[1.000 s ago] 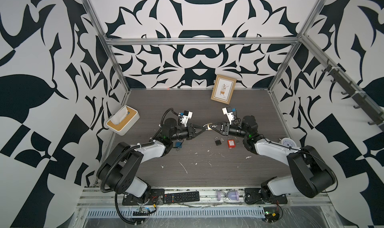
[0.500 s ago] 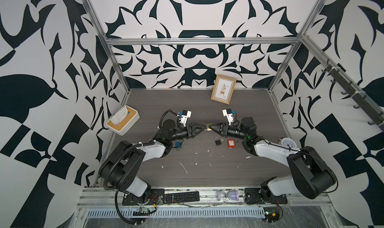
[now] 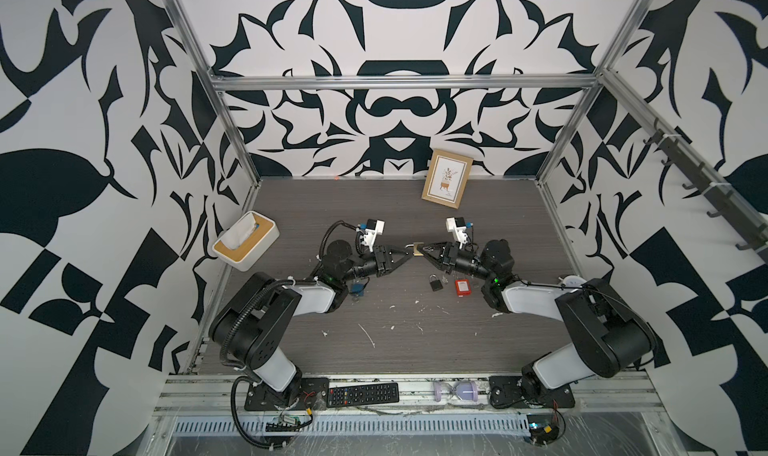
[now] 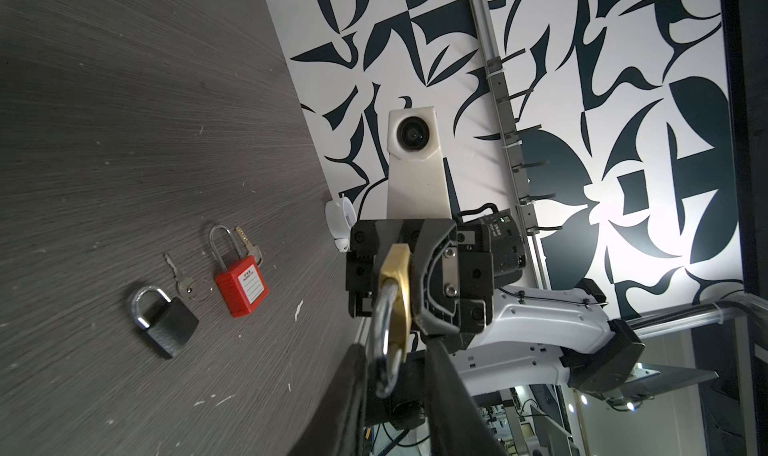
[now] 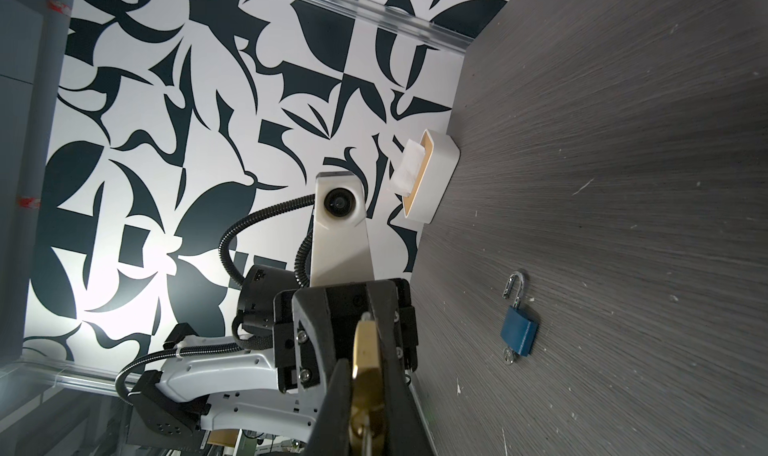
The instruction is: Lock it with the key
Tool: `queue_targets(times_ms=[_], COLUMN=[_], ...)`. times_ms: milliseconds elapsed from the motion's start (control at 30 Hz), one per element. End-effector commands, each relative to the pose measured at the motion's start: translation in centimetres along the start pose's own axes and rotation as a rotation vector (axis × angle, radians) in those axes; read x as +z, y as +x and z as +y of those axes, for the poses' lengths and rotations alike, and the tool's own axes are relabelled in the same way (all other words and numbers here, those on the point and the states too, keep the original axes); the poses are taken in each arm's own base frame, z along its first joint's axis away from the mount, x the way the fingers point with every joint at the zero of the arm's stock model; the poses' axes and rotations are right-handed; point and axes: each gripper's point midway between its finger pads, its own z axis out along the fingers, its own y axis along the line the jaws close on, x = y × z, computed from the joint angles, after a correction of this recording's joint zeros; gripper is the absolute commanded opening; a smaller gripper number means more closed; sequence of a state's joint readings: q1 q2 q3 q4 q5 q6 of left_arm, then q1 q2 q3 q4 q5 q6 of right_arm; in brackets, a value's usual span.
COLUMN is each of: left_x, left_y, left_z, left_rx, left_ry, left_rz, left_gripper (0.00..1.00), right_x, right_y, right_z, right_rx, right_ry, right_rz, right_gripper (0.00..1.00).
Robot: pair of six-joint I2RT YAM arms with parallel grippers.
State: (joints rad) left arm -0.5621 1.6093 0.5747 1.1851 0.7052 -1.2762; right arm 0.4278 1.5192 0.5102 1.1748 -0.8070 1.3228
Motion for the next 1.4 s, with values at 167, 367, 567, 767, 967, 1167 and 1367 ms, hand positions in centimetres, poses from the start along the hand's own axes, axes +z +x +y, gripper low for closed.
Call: queue_targets(times_ms=[167,367,567,767,967,1167,1367], left_x=[0.1,0.2,0.6,0.8,0.8,0.7,0.3], left_y=[-0.8,-0.6,-0.4,-0.3,-0.2,-0.3,-0.6], left_z=[-2.4,-2.4,-2.2,-2.1,-2.3,-2.0,-2.3], left_rx=[0.055,0.051,0.045,0.041,0.038,0.039,0.074], left_ry=[0.047,0.046,0.047,0.050,0.058,0.048,0.021], left_rz=[-0.004,0.002,0.018,0.026,0.029,0.041,0.136], left_gripper=[0.28,0.23,0.19,0.06,0.00,0.00,0.00], right_x=[-0.5,-0.6,-0.1,0.0,-0.1,-0.4,-4.9], right_y=[0.5,0.8,1.3,1.5,1.5,0.5,-2.0], right_z=[3.0,3.0,3.2,3.3,2.7,2.7,-0.9], right_rx=[-0.073,-0.083,-0.095,-0.107,-0.114,-0.099,0.069], right_ry=[-0.107,-0.108,-0.113,-0.110,-0.079,-0.076,0.124], right_rz=[0.014,0.014,0.041,0.057,0.040,0.001,-0.162], right_gripper=[0.00,0.00,0.00,0.00,0.00,0.24,0.53])
